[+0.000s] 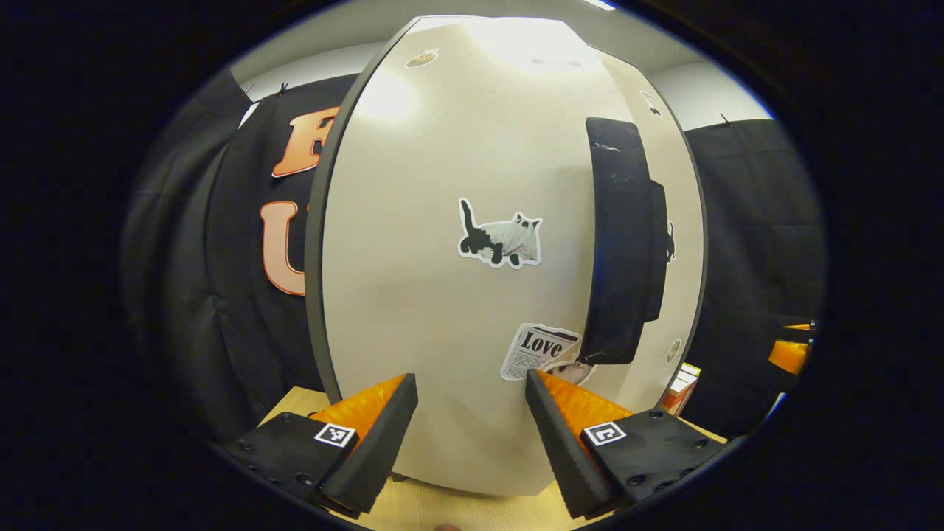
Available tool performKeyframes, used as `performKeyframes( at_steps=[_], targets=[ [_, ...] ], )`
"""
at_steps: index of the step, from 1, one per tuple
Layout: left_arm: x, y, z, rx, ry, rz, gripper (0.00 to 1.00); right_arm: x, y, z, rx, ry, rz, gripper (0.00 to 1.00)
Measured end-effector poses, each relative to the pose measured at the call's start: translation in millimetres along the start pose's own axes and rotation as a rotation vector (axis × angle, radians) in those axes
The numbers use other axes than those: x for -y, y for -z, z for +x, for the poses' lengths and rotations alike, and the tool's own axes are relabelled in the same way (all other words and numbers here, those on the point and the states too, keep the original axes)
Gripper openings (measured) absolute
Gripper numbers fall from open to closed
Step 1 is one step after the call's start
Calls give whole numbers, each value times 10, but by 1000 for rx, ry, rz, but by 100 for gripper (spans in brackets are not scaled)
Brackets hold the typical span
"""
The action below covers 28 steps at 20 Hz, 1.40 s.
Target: Grab one shoe with the right hand and put it into the shoe cabinet, grab the other shoe with the left hand and put it into the shoe cabinet; then close the right door with the right hand and the left door with the left hand.
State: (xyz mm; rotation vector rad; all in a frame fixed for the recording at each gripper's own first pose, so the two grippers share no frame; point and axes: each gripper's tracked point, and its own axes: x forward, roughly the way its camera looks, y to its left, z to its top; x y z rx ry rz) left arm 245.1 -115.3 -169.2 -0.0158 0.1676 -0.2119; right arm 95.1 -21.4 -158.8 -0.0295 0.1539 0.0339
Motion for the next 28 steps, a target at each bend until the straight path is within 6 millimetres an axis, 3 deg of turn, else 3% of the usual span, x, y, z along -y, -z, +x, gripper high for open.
performKeyframes(
  at_steps=[2,5,11,13,15,23,28],
  targets=[
    [9,-8,121,-10,-11,-6,99,-12,-4,62,-8,-2,5,88],
    [12,-12,225,-20,-26,1,97,-25,-23,125,-20,-4,-5,89],
    [5,-3,175,-127,-56,-71,97,-138,-155,338,-70,-24,-23,90],
    [34,-34,-6,-165,-32,-110,97,-201,-291,366,-65,-44,-16,90],
    [-37,-202,-229,-154,-33,-101,97,-252,-448,356,-64,-67,-11,90],
    [-434,-1165,-1142,-10,-90,-18,97,-380,-1211,182,10,-133,29,90],
    [-763,-1679,-1729,95,-157,48,97,-277,-1546,13,66,-108,5,90]
  ],
)
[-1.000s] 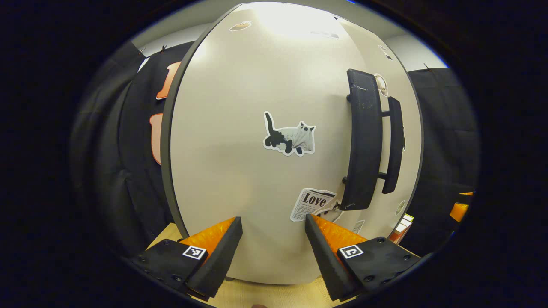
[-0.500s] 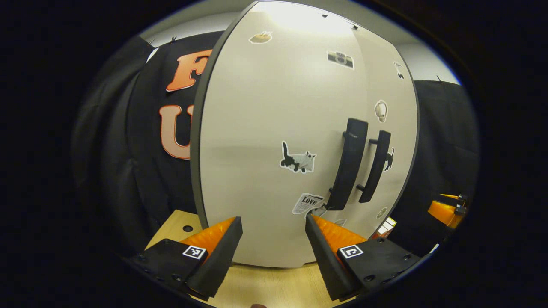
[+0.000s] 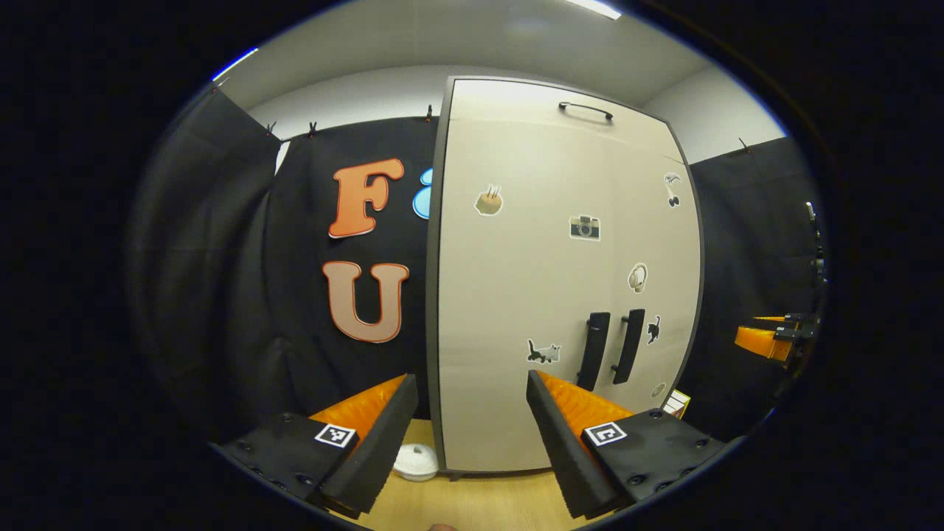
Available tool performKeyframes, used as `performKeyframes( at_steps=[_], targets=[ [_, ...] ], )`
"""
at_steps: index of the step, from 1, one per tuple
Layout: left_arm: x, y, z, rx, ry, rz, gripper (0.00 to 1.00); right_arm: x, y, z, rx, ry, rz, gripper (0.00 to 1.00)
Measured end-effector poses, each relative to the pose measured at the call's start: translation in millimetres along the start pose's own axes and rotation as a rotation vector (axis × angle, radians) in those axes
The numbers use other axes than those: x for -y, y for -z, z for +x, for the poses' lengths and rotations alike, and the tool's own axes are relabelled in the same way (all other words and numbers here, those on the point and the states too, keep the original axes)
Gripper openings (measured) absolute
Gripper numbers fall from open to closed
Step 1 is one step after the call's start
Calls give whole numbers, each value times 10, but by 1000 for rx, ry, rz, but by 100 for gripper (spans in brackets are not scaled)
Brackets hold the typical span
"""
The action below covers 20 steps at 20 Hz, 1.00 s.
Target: Grab one shoe with the right hand and put it into the shoe cabinet, grab the other shoe with the left hand and put it into the shoe cabinet; then close the right door with the right hand and the left door with the left hand.
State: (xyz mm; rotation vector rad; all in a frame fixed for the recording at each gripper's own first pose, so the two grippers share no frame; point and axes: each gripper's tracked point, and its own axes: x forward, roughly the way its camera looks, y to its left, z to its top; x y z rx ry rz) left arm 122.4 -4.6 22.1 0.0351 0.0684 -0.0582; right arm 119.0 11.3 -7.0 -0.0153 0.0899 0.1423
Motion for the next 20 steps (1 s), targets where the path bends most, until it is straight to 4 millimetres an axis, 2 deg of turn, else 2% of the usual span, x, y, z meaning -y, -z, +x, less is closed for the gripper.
performKeyframes(
  at_steps=[1,5,7,8,9,20],
  targets=[
    [-93,-82,-85,17,-17,9,94,25,-37,-33,6,8,-3,90],
    [-425,-265,-348,49,-71,5,99,83,-171,-202,24,33,-27,89],
    [-539,-341,-460,63,-83,-17,96,84,-225,-295,31,38,-32,89],
    [-504,-301,-361,70,-89,-21,97,93,-249,-338,35,43,-38,90],
    [-568,-313,-381,73,-99,-24,97,90,-279,-394,40,46,-45,90],
    [-884,-396,-792,85,-134,-50,96,151,-445,-930,56,73,-57,90]
  ],
)
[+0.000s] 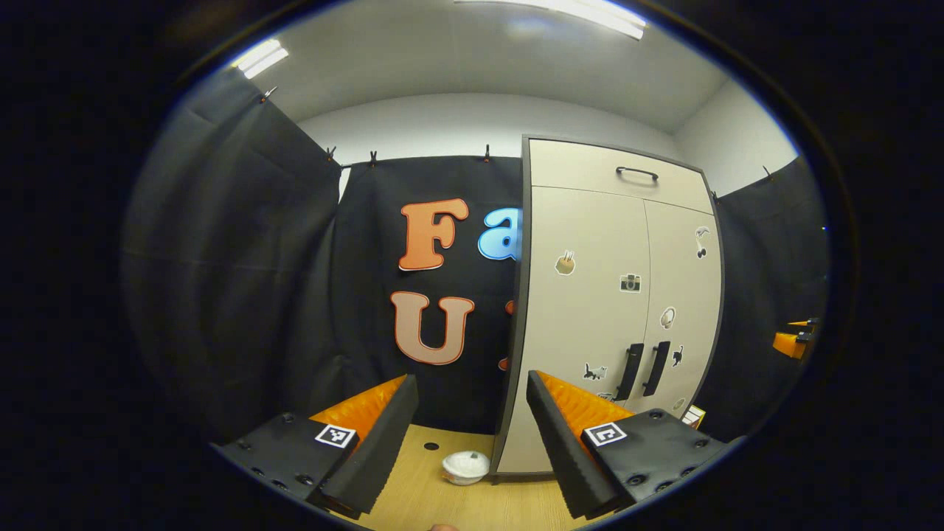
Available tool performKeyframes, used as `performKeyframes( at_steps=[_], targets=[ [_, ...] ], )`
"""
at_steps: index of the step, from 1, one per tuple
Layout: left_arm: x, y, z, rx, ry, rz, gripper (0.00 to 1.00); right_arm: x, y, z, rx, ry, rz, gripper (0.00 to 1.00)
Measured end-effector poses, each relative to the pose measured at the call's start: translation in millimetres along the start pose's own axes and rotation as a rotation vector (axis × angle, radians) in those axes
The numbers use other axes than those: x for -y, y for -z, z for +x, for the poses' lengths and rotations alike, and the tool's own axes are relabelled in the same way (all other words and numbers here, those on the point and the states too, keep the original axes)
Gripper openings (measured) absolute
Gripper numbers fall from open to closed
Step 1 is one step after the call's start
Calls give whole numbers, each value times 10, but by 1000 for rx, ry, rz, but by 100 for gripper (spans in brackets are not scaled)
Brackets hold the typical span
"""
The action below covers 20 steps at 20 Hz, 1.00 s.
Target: Grab one shoe with the right hand and put it into the shoe cabinet, grab the other shoe with the left hand and put it into the shoe cabinet; then close the right door with the right hand and the left door with the left hand.
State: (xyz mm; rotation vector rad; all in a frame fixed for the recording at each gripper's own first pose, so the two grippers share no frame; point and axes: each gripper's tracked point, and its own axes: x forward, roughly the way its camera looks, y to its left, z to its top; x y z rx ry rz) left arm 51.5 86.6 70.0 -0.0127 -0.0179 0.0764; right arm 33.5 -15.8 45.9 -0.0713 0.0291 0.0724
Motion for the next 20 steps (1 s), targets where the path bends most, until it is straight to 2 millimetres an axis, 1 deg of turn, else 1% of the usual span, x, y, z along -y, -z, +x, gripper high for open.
performKeyframes(
  at_steps=[4,11,20],
  targets=[
    [-10,-32,-94,3,3,-7,97,56,-31,-169,-1,10,2,90],
    [-19,-88,-230,10,0,-4,96,145,-78,-381,3,22,2,90],
    [152,-163,-300,26,12,15,96,318,-109,-475,5,40,5,90]
  ],
)
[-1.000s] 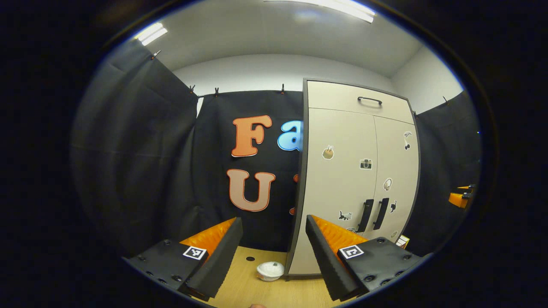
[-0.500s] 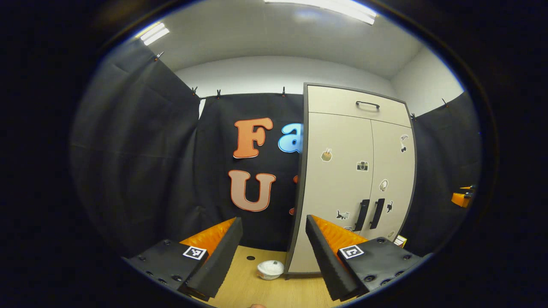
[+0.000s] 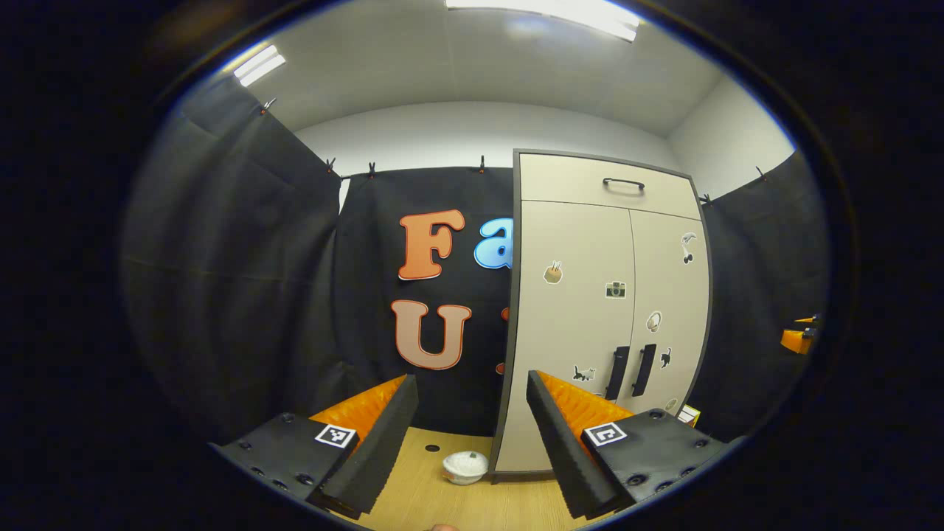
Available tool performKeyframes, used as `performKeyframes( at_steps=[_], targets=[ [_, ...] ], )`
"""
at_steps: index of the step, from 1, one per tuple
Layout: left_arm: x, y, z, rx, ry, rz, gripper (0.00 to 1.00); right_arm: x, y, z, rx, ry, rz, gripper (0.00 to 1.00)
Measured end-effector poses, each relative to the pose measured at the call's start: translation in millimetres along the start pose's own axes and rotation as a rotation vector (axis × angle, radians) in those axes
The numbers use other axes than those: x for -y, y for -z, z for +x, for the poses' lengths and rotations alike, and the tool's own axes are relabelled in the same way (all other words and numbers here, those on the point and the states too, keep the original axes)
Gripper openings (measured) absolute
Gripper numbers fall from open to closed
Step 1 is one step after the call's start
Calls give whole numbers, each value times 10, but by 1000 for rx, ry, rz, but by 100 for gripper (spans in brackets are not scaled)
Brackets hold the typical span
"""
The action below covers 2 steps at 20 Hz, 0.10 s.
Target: Grab one shoe with the right hand and put it into the shoe cabinet, grab the other shoe with the left hand and put it into the shoe cabinet; then close the right door with the right hand and the left door with the left hand.
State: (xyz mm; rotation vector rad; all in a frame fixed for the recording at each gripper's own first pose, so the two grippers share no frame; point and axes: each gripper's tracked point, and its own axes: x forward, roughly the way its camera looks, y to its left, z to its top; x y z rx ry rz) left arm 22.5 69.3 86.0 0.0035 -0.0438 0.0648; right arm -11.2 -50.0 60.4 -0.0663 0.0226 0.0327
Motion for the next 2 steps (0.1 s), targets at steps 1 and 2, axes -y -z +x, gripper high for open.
performKeyframes(
  at_steps=[1,2],
  targets=[
    [17,5,5,-1,3,-2,96,9,0,-7,0,0,1,90],
    [25,14,9,-2,5,-1,97,25,-8,-16,2,2,2,90]
  ],
)
